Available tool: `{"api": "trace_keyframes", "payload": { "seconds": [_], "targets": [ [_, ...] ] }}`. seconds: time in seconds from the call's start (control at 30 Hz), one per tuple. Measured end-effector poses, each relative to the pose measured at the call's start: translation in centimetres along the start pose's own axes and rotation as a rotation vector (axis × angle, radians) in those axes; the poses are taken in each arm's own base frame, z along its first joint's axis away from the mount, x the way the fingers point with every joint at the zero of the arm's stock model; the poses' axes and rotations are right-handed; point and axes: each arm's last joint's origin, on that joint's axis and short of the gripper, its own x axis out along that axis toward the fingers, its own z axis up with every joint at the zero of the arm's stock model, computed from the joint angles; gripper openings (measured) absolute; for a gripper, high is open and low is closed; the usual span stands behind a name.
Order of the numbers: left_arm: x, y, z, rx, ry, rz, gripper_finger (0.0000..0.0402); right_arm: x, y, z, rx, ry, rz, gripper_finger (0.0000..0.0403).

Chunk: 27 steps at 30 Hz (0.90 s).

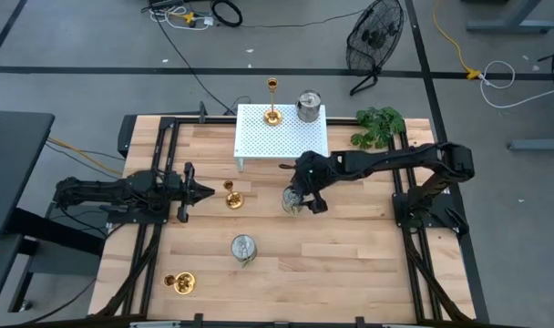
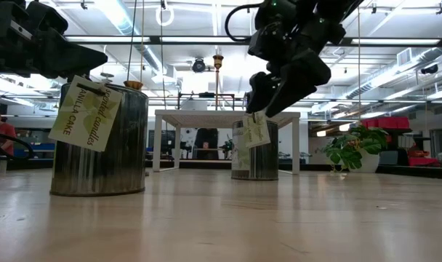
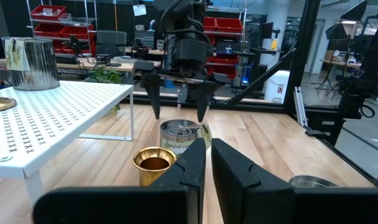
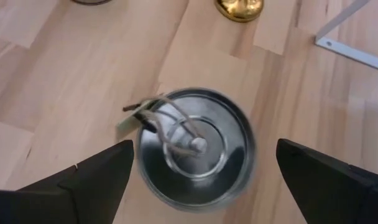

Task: Pick & Place candle stick holders
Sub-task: Put the middle scented candle can aligned with the other scented candle on the shelf

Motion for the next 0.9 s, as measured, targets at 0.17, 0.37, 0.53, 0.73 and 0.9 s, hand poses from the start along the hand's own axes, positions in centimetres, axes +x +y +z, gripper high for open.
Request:
{"api": "trace_keyframes", "payload": {
  "seconds": [0.17, 0.37, 0.53, 0.73, 0.9],
  "targets": [
    [0.0, 0.0, 0.0, 0.000, 0.000, 0.000, 0.0032, 0.0, 0.0, -0.2, 0.016, 0.001, 0.046, 0.0398],
    [0.0, 0.0, 0.0, 0.000, 0.000, 0.000, 0.0032, 0.3, -0.2, -0.2, 0.014, -0.013, 0.044, 0.0398],
    [0.0, 0.0, 0.0, 0.000, 0.000, 0.000, 0.0032, 1.0, -0.3, -0.4, 0.027, 0.007, 0.051, 0.0398],
    [0.0, 0.0, 0.0, 0.000, 0.000, 0.000, 0.0032, 1.7, -0.4, -0.7, 0.034, 0.020, 0.057, 0.0398],
    [0.0, 0.0, 0.0, 0.000, 0.000, 0.000, 0.0032, 2.3, -0.4, -0.8, 0.038, 0.030, 0.068, 0.0398]
  ]
}}
